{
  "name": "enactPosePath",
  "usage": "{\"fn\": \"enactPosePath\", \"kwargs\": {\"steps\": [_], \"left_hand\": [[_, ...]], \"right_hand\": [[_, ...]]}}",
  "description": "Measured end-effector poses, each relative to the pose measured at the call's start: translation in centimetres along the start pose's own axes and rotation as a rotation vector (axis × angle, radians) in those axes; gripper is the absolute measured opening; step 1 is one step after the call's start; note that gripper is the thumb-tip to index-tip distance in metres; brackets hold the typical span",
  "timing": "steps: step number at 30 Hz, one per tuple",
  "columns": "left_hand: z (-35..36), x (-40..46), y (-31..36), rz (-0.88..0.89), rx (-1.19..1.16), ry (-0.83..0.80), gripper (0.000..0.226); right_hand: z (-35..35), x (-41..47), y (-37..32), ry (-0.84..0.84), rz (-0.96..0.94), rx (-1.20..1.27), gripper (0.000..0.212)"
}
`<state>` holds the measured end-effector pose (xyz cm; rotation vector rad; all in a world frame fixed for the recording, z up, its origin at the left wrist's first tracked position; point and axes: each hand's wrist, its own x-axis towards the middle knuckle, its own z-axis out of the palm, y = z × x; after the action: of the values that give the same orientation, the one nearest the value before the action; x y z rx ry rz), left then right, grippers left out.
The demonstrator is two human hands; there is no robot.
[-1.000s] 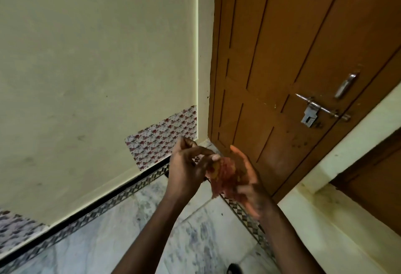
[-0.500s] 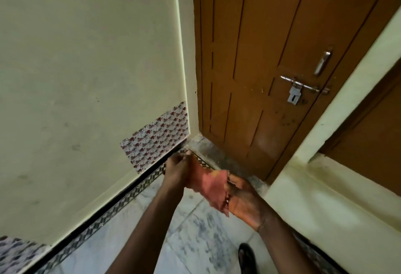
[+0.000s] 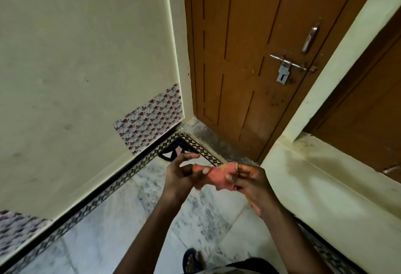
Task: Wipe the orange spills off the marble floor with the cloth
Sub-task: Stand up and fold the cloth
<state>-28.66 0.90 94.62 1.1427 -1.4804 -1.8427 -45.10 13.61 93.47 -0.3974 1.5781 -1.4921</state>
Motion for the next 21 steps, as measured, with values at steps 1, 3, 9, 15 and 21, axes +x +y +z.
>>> {"fn": "enactPosePath", "kwargs": {"steps": [1,3,9,15,21], "left_hand": [[0.9,-0.2,0.1,0.029,0.019,0.036,0.044],[2.8,-0.7,0.5,0.081,0.062,0.084,0.043],[10.8,-2.6,0.3,0.193,0.095,0.143,0.039],[19.3,-3.8,-0.9,0.231,0.114,0.053,0.037],[23.0,-3.5,-2.8,0.314,0.431,0.068,0.042]], "right_hand": [[-0.9,0.0,-0.1,-0.005,0.001,-0.003,0.031],[-2.9,0.3,-0.1,-0.037,0.006,0.01,0.03],[-10.6,0.3,-0.9,-0.124,0.043,0.096,0.027],[-18.7,-0.2,-2.1,0.003,-0.045,-0.046,0.04],[-23.8,0.1,-2.8,0.109,-0.19,-0.121,0.036]]}}
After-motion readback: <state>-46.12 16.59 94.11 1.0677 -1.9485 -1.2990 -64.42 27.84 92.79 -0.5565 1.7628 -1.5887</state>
